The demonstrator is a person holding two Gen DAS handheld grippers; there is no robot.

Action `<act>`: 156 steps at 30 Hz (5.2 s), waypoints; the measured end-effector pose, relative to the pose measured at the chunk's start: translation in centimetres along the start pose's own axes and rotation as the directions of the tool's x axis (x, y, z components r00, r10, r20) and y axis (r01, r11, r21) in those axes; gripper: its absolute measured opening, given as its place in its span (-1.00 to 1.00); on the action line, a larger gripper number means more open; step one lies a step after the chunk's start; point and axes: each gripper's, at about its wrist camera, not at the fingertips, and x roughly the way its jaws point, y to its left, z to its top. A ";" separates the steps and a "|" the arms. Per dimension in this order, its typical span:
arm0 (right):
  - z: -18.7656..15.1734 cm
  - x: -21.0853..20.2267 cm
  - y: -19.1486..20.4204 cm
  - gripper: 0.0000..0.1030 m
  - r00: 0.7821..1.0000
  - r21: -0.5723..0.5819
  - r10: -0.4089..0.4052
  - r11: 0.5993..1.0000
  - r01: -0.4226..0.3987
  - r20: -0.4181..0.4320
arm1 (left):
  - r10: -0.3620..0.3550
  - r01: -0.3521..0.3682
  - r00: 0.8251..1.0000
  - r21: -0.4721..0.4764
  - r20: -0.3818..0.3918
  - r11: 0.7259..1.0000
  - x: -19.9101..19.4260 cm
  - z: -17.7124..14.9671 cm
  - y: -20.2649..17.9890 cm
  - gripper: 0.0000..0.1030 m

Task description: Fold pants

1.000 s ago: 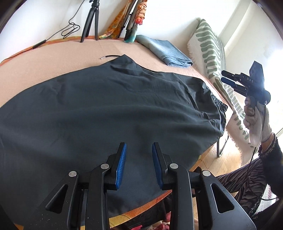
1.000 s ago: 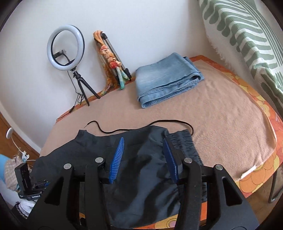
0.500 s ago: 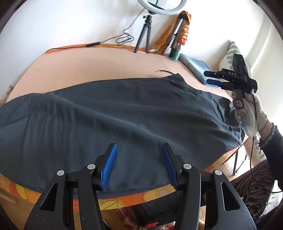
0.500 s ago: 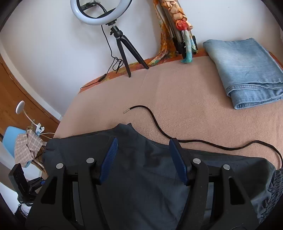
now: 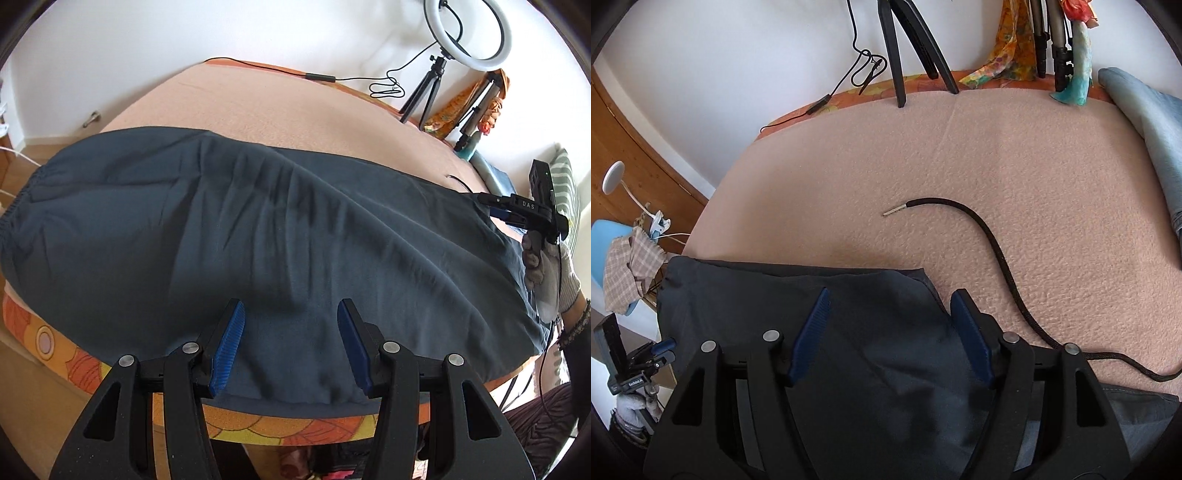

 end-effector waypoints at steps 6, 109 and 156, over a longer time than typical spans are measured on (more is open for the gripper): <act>0.9 0.7 -1.2 0.36 0.997 0.008 -0.072 0.997 0.072 0.007 | -0.031 0.031 0.999 -0.022 0.010 0.999 0.1 0.1 0.5 0.00; -7.7 -8.7 9.3 0.04 0.969 0.048 0.233 0.970 -0.237 0.083 | -0.125 0.076 0.938 0.159 0.324 0.984 -6.3 4.9 -1.1 -0.66; -7.8 -5.1 10.6 -0.67 0.959 0.132 0.281 0.950 -0.283 0.037 | -0.188 0.159 0.970 0.184 0.155 0.970 -5.3 0.7 -5.4 -0.12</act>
